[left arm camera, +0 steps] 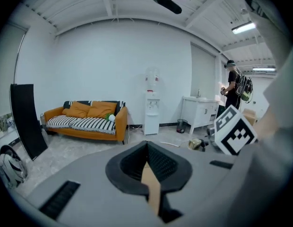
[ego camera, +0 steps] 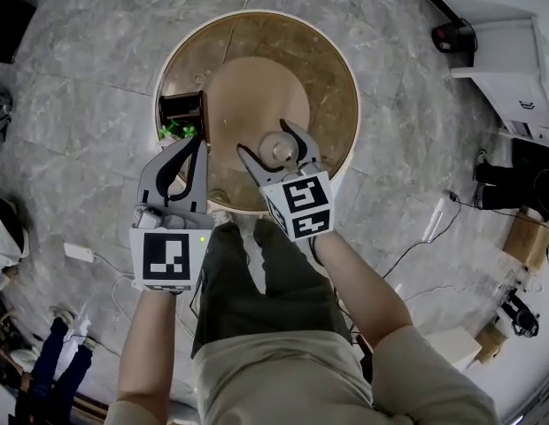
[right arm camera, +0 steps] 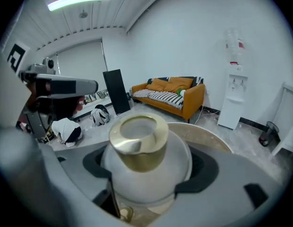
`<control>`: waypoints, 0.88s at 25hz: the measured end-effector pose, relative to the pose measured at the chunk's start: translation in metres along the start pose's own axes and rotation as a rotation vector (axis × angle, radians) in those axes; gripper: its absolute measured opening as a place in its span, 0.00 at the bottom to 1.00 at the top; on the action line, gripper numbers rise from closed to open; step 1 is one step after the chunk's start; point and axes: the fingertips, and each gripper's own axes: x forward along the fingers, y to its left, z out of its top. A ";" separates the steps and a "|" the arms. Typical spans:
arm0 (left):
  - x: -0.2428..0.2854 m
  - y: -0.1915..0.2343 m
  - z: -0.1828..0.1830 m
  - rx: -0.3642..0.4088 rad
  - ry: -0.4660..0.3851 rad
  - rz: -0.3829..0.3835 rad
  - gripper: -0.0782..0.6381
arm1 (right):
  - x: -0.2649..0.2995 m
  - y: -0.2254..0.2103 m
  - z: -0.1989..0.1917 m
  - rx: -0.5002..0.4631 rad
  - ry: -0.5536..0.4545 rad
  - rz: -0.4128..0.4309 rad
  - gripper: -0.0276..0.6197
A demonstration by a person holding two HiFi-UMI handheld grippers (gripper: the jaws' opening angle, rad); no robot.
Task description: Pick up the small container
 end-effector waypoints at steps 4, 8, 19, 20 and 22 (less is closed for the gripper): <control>-0.026 -0.004 0.046 0.057 -0.023 0.016 0.12 | -0.052 0.003 0.060 0.023 -0.037 -0.002 0.55; -0.054 -0.011 0.086 0.087 -0.030 0.054 0.12 | -0.107 0.007 0.117 0.005 -0.082 -0.001 0.55; -0.131 -0.038 0.189 0.132 -0.109 0.084 0.12 | -0.254 0.046 0.230 -0.137 -0.204 0.055 0.55; -0.138 -0.041 0.196 0.138 -0.118 0.083 0.12 | -0.264 0.049 0.235 -0.148 -0.209 0.057 0.55; -0.154 -0.047 0.208 0.155 -0.133 0.080 0.12 | -0.285 0.057 0.243 -0.165 -0.222 0.062 0.55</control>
